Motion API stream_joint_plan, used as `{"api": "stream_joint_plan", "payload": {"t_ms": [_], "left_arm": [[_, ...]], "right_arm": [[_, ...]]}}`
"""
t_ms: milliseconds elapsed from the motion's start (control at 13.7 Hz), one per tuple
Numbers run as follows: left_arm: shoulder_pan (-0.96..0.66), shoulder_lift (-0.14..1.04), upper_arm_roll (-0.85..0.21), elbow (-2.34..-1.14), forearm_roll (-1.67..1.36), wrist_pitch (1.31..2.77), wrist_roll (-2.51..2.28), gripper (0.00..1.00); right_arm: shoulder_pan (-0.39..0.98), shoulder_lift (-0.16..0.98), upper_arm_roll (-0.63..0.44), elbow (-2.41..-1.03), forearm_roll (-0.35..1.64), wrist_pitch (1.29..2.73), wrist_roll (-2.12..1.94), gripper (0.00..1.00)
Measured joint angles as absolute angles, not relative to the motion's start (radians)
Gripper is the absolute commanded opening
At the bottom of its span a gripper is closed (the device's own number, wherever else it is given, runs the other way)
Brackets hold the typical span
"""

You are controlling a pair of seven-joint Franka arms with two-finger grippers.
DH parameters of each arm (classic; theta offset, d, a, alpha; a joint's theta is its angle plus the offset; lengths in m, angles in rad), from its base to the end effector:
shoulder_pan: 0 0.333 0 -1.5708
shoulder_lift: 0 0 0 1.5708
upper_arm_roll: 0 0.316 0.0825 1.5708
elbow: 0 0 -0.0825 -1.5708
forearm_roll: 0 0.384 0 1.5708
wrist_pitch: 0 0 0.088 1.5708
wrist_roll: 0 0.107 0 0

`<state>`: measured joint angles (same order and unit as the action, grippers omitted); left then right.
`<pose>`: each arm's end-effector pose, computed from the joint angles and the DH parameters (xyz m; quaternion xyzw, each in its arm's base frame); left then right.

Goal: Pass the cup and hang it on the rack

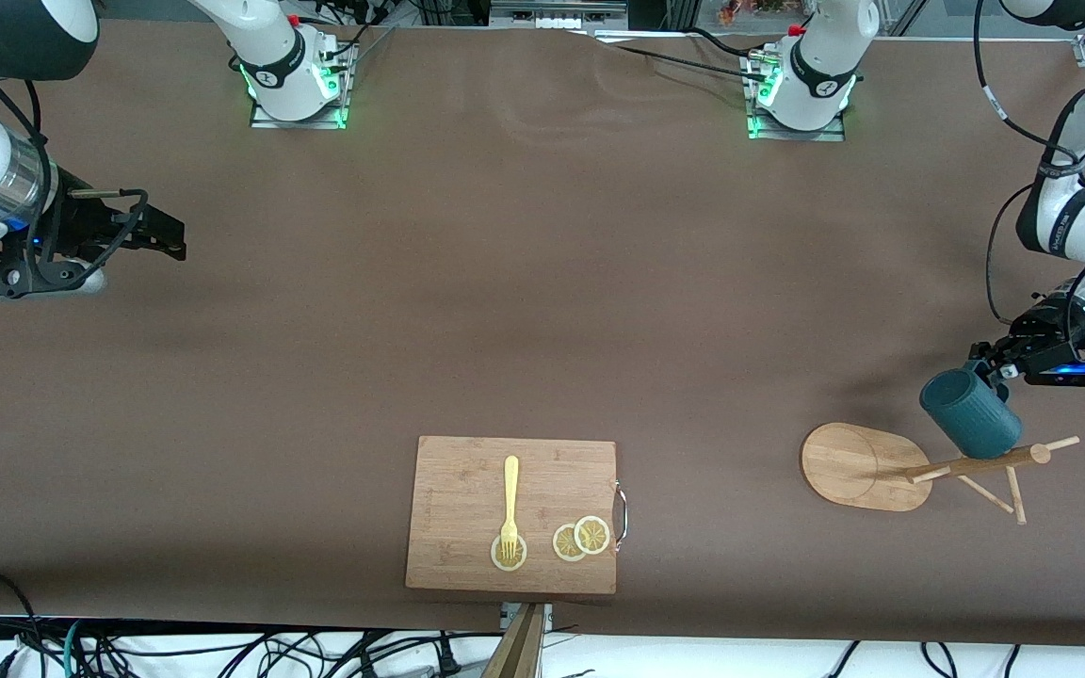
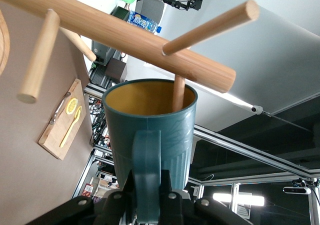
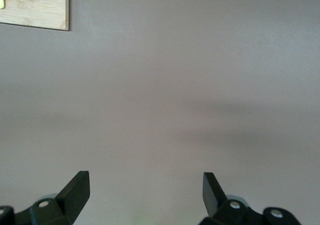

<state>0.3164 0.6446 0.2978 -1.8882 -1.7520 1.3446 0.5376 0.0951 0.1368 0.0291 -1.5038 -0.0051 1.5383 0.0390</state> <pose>0.5634 0.2281 0.2230 0.5930 0.3045 0.0688 0.7422 0.5859 0.0715 0.5749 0.9978 0.0425 -0.0509 0.0047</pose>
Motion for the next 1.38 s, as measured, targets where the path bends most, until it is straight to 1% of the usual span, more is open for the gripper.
{"api": "stream_joint_plan", "payload": {"t_ms": [73, 218, 291, 364, 583, 801, 1238, 1384], "left_arm": [[0.317, 0.650, 0.298, -1.886, -1.753, 1.344, 0.544, 0.37], [0.317, 0.657, 0.298, -1.884, -1.753, 1.344, 0.559, 0.50], [0.317, 0.659, 0.298, -1.884, -1.753, 1.341, 0.563, 0.71], [0.317, 0.662, 0.298, -1.883, -1.753, 1.336, 0.566, 1.00], [0.317, 0.664, 0.298, -1.879, -1.738, 1.318, 0.611, 1.00], [0.324, 0.652, 0.300, -1.867, -1.581, 1.308, 0.652, 1.00], [0.375, 0.526, 0.304, -1.840, -1.076, 1.264, 0.660, 1.00], [0.362, 0.477, 0.298, -1.774, -0.870, 1.264, 0.662, 1.00]], "right_arm": [[0.095, 0.137, 0.029, -1.504, -0.005, 1.538, 0.039, 1.00], [0.095, 0.137, 0.029, -1.504, -0.005, 1.538, 0.039, 1.00], [0.095, 0.137, 0.029, -1.504, -0.005, 1.538, 0.039, 1.00], [0.095, 0.137, 0.029, -1.504, -0.005, 1.538, 0.039, 1.00], [0.095, 0.137, 0.029, -1.504, -0.005, 1.538, 0.039, 1.00], [0.095, 0.137, 0.029, -1.504, -0.005, 1.538, 0.039, 1.00], [0.095, 0.136, 0.028, -1.504, -0.005, 1.538, 0.039, 1.00], [0.095, 0.136, 0.028, -1.504, -0.005, 1.538, 0.039, 1.00]]}}
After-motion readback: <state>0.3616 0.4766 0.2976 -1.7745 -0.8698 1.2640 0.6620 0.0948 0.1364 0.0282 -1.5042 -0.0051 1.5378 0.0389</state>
